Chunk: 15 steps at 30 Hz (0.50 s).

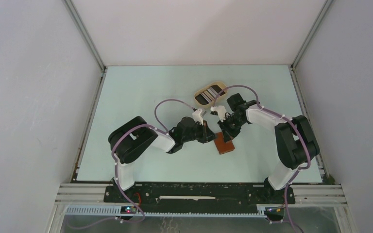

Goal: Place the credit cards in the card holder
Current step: Close the card holder at the center of the board.

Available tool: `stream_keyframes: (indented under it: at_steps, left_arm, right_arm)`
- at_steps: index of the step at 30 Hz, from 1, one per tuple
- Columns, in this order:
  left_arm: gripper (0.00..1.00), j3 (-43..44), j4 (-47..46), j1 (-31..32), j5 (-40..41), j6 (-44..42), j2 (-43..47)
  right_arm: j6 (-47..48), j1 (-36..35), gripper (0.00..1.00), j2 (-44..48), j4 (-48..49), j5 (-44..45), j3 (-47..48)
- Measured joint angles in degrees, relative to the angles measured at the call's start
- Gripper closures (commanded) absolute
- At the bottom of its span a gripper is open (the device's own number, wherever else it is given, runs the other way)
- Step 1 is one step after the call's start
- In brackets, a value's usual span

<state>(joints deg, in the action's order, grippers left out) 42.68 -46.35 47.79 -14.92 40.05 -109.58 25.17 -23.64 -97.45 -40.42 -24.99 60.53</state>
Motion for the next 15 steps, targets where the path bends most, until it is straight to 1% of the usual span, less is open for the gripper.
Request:
stream_keyframes:
  at_steps: [2,6,8,11,15]
  left_arm:
    - [0.98,-0.2,-0.5,0.0,0.0,0.0,0.0]
    - [0.97,-0.9,-1.4,-0.1,0.0,0.0,0.2]
    - [0.96,-1.1,-2.2,-0.1,-0.1,0.0,0.2]
    - [0.91,-1.8,-3.0,-0.1,-0.1,0.0,0.6]
    - [0.81,-3.3,-5.1,-0.1,-0.2,0.0,1.4]
  right_arm:
    - [0.0,0.0,1.00,0.0,0.0,-0.1,0.0]
    - [0.3,0.0,0.79,0.0,-0.1,-0.8,0.0]
    - [0.6,0.0,0.73,0.0,-0.4,-1.7,0.0]
    - [1.7,0.1,0.68,0.3,-0.9,-3.4,0.0]
    - [4.0,0.5,0.66,2.9,-2.2,-6.1,0.0]
